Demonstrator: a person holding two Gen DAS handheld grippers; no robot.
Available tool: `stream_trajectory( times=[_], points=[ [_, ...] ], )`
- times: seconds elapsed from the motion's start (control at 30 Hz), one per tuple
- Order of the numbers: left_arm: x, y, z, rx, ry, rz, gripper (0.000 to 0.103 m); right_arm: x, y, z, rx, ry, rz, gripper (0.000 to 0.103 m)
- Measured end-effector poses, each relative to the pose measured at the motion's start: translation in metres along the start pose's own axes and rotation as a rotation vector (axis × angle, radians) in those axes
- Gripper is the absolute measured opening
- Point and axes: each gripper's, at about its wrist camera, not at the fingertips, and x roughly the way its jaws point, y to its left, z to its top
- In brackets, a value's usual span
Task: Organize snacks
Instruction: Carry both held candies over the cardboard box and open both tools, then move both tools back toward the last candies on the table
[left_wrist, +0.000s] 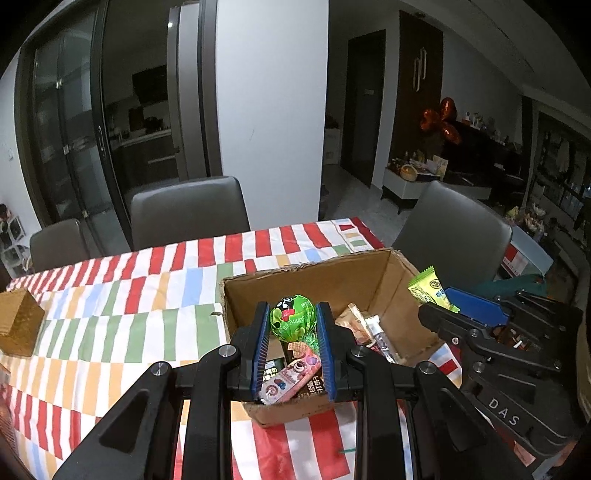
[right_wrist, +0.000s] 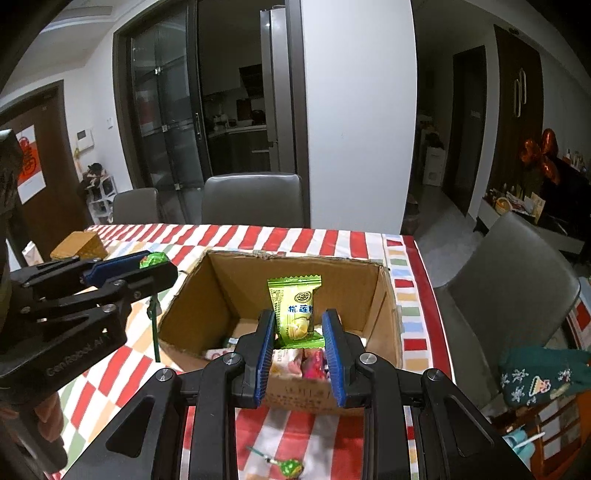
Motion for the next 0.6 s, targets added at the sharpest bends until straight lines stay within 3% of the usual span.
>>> stream_trajectory(
  times=[0.13,0.23,0.27,0.6],
  points=[
    [0.015,0.003,0.003,0.003,0.022,0.008,0.026,0.013,-0.001,0.003,-0.002,0.018,-0.009,0.028],
    [0.016,0.001,0.002,0.006,0.018,0.04,0.047,0.021,-0.002,0.005,0.003,0.029,-0.014,0.03],
    [0.013,0.001,0.0,0.008,0.005,0.038,0.049,0.022,-0.002,0.004,0.006,0.033,-0.016,0.032],
    [-0.009,-0.007,-0.03,0.021,0.015,0.025,0.049,0.008,-0.001,-0.025,0.008,0.043,-0.013,0.035]
  ],
)
